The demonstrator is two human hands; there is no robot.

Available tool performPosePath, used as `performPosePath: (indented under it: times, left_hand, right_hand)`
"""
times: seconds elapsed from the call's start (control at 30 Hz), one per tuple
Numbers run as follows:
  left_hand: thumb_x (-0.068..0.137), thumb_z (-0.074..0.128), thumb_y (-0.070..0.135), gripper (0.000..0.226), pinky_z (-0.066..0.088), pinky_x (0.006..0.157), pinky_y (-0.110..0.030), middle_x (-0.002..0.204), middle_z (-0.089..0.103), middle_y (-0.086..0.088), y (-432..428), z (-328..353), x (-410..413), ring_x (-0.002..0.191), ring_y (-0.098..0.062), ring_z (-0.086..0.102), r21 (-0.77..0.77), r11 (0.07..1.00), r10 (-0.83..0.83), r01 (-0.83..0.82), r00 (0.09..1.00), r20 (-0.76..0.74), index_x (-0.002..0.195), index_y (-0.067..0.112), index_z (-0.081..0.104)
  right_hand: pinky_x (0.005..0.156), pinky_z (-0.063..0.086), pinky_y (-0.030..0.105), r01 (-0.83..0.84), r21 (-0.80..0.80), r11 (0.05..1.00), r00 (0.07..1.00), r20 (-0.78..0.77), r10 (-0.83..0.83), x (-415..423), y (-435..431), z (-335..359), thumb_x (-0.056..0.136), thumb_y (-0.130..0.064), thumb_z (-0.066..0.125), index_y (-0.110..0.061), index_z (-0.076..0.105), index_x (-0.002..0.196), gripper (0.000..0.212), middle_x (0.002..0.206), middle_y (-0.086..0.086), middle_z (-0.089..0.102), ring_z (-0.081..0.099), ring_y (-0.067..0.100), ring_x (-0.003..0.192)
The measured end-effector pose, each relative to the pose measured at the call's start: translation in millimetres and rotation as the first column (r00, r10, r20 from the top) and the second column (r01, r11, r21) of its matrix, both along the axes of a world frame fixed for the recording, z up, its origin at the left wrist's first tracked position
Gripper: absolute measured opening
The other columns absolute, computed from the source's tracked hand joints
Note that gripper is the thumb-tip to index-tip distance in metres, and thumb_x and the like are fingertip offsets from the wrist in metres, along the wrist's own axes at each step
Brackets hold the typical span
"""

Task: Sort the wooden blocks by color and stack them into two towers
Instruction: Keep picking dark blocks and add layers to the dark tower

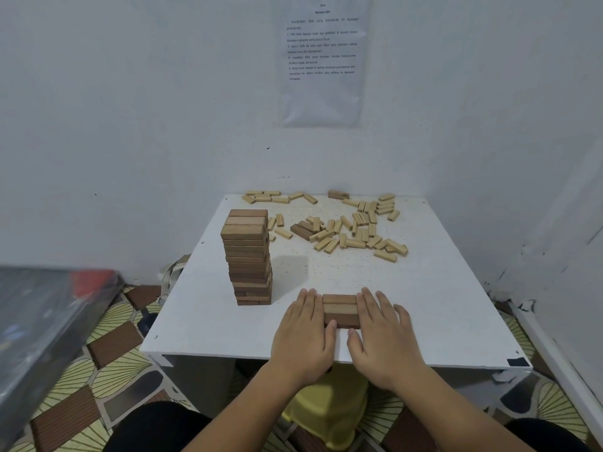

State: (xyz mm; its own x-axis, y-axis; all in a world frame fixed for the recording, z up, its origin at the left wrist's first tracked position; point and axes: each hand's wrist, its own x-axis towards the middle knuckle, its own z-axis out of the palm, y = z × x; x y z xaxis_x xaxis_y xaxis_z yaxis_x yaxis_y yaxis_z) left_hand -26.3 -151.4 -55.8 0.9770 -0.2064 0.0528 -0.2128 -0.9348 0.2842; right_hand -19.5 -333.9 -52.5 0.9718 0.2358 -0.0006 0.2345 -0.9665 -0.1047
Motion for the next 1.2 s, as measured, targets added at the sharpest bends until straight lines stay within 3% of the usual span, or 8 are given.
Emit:
performPosePath:
  times: [0.17,0.3,0.5,0.57,0.63,0.7,0.93,1.2]
  left_hand:
    - [0.11,0.017,0.047,0.067,-0.009,0.124,-0.028,0.174,0.0,-0.004,0.9,0.3,-0.1,0.159,-0.016,-0.009,-0.012,1.0,-0.009,0.008,1.0,-0.018,0.166,0.011,0.004]
    - [0.11,0.021,0.046,0.067,-0.004,0.127,-0.029,0.174,0.004,-0.005,5.8,6.6,2.5,0.16,-0.017,-0.004,-0.066,0.998,-0.016,0.015,1.0,-0.017,0.166,0.012,0.007]
    - [0.09,0.051,0.047,0.089,0.013,0.129,-0.038,0.171,0.019,-0.004,12.3,25.7,26.0,0.159,-0.023,0.007,-0.019,0.992,-0.125,0.124,0.99,-0.068,0.164,0.012,0.015]
    - [0.084,0.058,0.051,0.086,0.029,0.123,-0.039,0.159,0.038,-0.002,11.3,31.3,34.2,0.153,-0.025,0.024,0.008,0.989,-0.145,0.147,0.985,-0.092,0.157,0.015,0.032]
    - [0.081,0.064,0.048,0.06,0.045,0.097,-0.032,0.128,0.053,0.0,8.5,37.0,39.8,0.125,-0.024,0.048,0.035,0.987,-0.155,0.158,0.985,-0.083,0.133,0.019,0.054]
    - [0.082,0.068,0.04,0.035,0.04,0.077,-0.029,0.108,0.052,0.002,5.7,43.9,42.8,0.101,-0.018,0.049,0.05,0.984,-0.166,0.17,0.983,-0.076,0.11,0.021,0.059]
    - [0.083,0.072,0.035,0.031,0.042,0.075,-0.03,0.105,0.053,0.002,3.7,51.8,47.7,0.099,-0.018,0.05,0.056,0.982,-0.176,0.183,0.978,-0.108,0.109,0.02,0.064]
    - [0.081,0.072,0.044,0.05,0.047,0.076,-0.032,0.111,0.055,0.001,4.3,63.4,40.2,0.1,-0.019,0.053,0.066,0.972,-0.219,0.228,0.969,-0.115,0.123,0.019,0.058]
  right_hand:
    - [0.126,0.011,0.047,0.011,0.047,0.999,1.0,0.003,-0.011,0.6,-0.5,-0.1,0.091,-0.058,0.013,-0.016,0.011,0.164,0.084,0.172,0.002,0.009,0.006,0.024,0.157]
    - [0.126,0.008,0.042,0.057,0.134,0.989,0.997,-0.057,-0.049,7.0,-7.3,6.6,0.091,-0.063,0.034,-0.019,0.006,0.164,0.09,0.171,-0.002,0.007,0.003,0.021,0.157]
    - [0.12,0.014,0.04,-0.077,0.248,0.966,0.99,-0.098,0.104,28.7,-16.0,24.7,0.083,-0.053,0.059,-0.031,0.019,0.161,0.09,0.165,-0.011,0.019,0.01,0.015,0.15]
    - [0.118,0.016,0.039,-0.12,0.219,0.968,0.981,-0.123,0.149,36.9,-16.3,31.5,0.086,-0.049,0.066,-0.03,0.025,0.16,0.087,0.162,-0.011,0.023,0.012,0.016,0.149]
    - [0.114,0.021,0.038,-0.161,0.186,0.969,0.974,-0.127,0.186,44.2,-14.7,37.2,0.086,-0.046,0.068,-0.029,0.036,0.156,0.079,0.156,-0.012,0.033,0.02,0.014,0.144]
    - [0.109,0.026,0.036,-0.196,0.165,0.967,0.969,-0.121,0.217,48.6,-13.4,40.3,0.086,-0.046,0.067,-0.028,0.045,0.15,0.071,0.146,-0.014,0.042,0.027,0.012,0.135]
    - [0.109,0.03,0.036,-0.208,0.157,0.966,0.963,-0.139,0.23,50.5,-17.0,40.9,0.086,-0.047,0.068,-0.032,0.047,0.148,0.067,0.139,-0.015,0.043,0.032,0.012,0.129]
    - [0.111,0.034,0.036,-0.2,0.265,0.943,0.966,-0.107,0.235,39.7,-20.7,47.4,0.079,-0.047,0.07,-0.034,0.049,0.147,0.072,0.14,-0.018,0.048,0.038,0.008,0.124]
